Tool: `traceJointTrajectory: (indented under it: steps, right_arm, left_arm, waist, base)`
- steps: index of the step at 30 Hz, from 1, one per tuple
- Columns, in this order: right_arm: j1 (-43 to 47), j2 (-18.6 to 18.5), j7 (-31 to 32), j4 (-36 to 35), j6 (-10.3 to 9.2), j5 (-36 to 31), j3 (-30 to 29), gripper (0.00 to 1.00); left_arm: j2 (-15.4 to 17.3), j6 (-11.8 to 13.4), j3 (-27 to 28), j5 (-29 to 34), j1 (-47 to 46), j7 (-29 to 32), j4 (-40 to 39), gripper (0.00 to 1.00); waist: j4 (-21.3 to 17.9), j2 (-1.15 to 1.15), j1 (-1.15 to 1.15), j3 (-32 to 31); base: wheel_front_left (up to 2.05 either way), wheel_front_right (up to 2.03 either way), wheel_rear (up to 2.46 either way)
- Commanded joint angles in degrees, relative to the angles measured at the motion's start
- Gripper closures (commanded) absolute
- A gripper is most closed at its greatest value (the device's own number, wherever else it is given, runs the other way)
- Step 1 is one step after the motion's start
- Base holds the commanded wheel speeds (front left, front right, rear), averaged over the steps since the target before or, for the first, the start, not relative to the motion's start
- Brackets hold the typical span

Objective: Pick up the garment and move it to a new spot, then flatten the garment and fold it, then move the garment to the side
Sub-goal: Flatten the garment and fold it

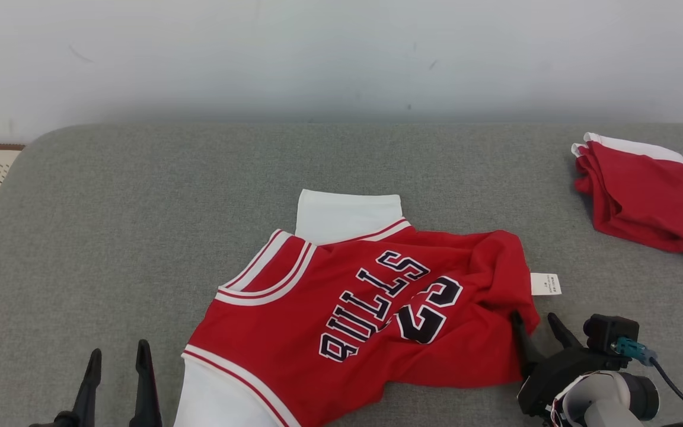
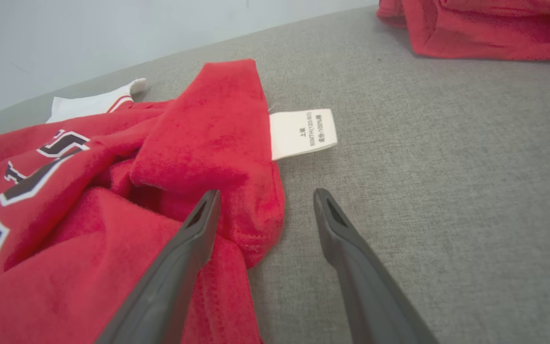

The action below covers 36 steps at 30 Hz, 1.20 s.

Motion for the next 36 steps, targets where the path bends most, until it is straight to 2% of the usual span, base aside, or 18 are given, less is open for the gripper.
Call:
traceJointTrajectory:
  steps: [1,2,3,4,10,16,21,29,36]
  right_arm:
    - [-1.1,-0.1,0.0,1.9,-0.02,1.7,1.0,0.12]
    - [-1.6,-0.1,-0.1,3.0,-0.02,2.4,1.5,0.38]
    - [-2.2,-0.3,-0.4,4.0,-0.02,3.0,2.1,0.73]
    - [-2.9,-0.6,-1.0,4.7,-0.02,3.3,2.9,0.99]
    - [-5.9,-1.6,-5.3,5.7,-0.02,5.0,5.4,1.00]
    - [-7.4,-2.5,-6.4,2.8,-0.02,7.6,6.4,1.00]
    - [-9.0,-5.3,-6.4,-1.0,-0.02,9.5,8.6,1.00]
    - [-14.6,-11.8,-4.1,-6.2,-0.02,10.9,10.7,1.00]
    - [-20.1,-14.5,-1.0,-8.2,-0.02,12.0,12.7,1.00]
  left_arm:
    - [-0.3,-0.4,0.5,0.7,-0.2,-0.2,0.3,0.00]
    - [-0.4,-0.5,0.7,0.8,-0.3,-0.2,0.5,0.00]
    - [-0.5,-0.8,0.9,0.9,-0.4,-0.2,0.6,0.00]
    - [-0.7,-1.0,1.0,1.0,-0.5,-0.2,0.6,0.00]
    - [-1.6,-1.8,2.2,1.9,-0.5,-0.2,1.2,0.00]
    - [-2.7,-2.4,2.7,2.0,0.1,-0.2,2.0,0.00]
    - [-3.7,-3.0,3.2,2.2,0.9,-0.2,2.7,0.00]
    - [-4.7,-3.9,4.5,2.6,1.7,-0.2,3.1,0.00]
    - [-5.5,-4.8,5.3,3.0,1.5,-0.2,3.6,0.00]
  waist:
    - [0.7,0.00,0.00,0.7]
    - [0.9,0.00,0.00,0.9]
    - [1.1,0.00,0.00,1.0]
    - [1.2,0.00,0.00,1.2]
    - [1.0,0.00,0.00,1.3]
    - [0.0,0.00,0.00,0.3]
    - [-0.8,0.00,0.00,-1.0]
    - [-1.4,0.00,0.00,-1.7]
    - [-0.9,0.00,0.00,-2.2]
  base:
    - [0.00,0.00,0.00]
    - [0.00,0.00,0.00]
    - [0.00,0.00,0.00]
    - [0.00,0.00,0.00]
    - [0.00,0.00,0.00]
    - [0.00,0.00,0.00]
    - [0.00,0.00,0.00]
    - [0.00,0.00,0.00]
    - [0.00,0.00,0.00]
